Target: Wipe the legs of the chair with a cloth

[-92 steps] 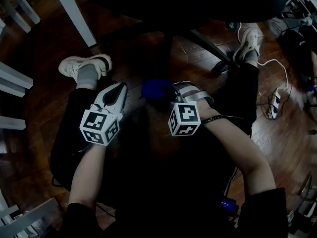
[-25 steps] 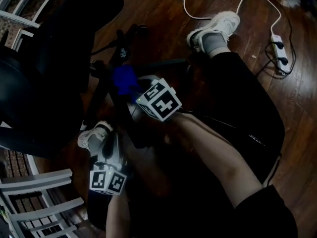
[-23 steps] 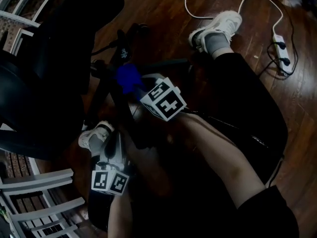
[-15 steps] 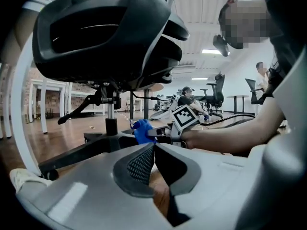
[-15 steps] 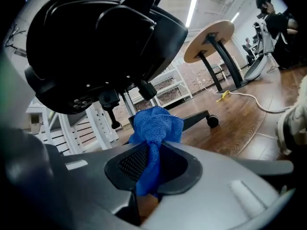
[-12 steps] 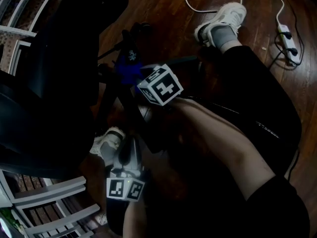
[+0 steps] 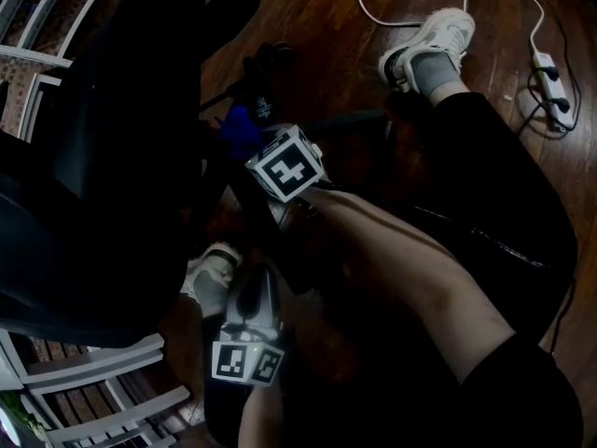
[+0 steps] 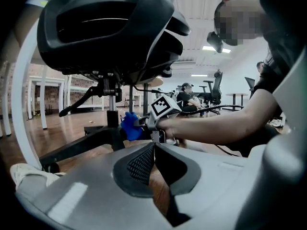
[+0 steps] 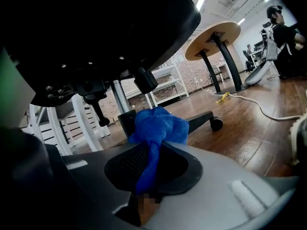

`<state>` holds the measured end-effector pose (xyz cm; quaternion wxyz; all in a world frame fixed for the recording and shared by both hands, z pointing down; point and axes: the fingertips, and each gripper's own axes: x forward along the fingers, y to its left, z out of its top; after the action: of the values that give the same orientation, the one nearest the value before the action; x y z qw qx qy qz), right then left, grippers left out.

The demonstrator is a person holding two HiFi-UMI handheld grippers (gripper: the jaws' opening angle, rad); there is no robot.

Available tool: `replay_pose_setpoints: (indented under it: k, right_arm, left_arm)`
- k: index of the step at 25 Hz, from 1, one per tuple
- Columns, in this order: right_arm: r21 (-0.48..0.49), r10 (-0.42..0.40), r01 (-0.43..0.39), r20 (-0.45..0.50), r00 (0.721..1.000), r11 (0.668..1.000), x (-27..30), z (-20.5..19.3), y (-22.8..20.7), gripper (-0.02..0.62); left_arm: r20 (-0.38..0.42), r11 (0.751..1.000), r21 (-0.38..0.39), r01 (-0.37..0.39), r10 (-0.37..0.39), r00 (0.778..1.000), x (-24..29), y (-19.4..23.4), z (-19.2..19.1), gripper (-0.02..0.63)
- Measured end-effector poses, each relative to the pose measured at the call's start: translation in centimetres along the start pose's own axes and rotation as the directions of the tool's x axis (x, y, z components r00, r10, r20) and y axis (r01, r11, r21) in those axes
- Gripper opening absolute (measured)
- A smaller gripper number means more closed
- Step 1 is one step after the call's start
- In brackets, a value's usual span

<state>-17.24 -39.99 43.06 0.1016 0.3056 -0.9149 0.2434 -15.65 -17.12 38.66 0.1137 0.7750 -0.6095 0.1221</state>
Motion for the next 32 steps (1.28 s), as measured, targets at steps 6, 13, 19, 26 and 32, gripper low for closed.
replay_pose_setpoints:
  k: [6, 13, 19, 26, 32]
  right_arm:
    - [-0.022, -0.028, 0.028, 0.002, 1.0, 0.999, -0.7, -0.2, -1.0, 0.084]
    - [-0.023, -0.033, 0.033, -0.009, 0.999, 0.999, -2.1, -1.0, -2.3, 0.084]
    - [-0.018, -0.048, 0.047, -0.013, 0.999, 0.999, -3.9, -1.9, -4.0, 0.084]
    - [0.05, -0.072, 0.073, -0.014, 0.997, 0.996, -5.7, -2.6, -5.9, 0.084]
    - [0.075, -0.079, 0.08, -0.022, 0.997, 0.994, -7.2, -3.2, -6.9, 0.084]
  left_arm:
    - [0.002, 1.0, -0.02, -0.005, 0.005, 1.0, 0.0, 0.1, -0.7, 0.005]
    - [-0.009, 0.999, -0.033, 0.003, -0.003, 1.0, 0.3, -0.6, -1.1, 0.005]
    - [-0.022, 0.999, -0.018, 0.032, -0.032, 0.999, 0.8, -2.1, -1.2, 0.005]
    - [-0.026, 0.998, -0.019, 0.06, -0.061, 0.998, 1.3, -3.3, -1.1, 0.005]
    - [-0.007, 0.998, -0.016, 0.053, -0.053, 0.999, 1.5, -3.6, -0.2, 0.005]
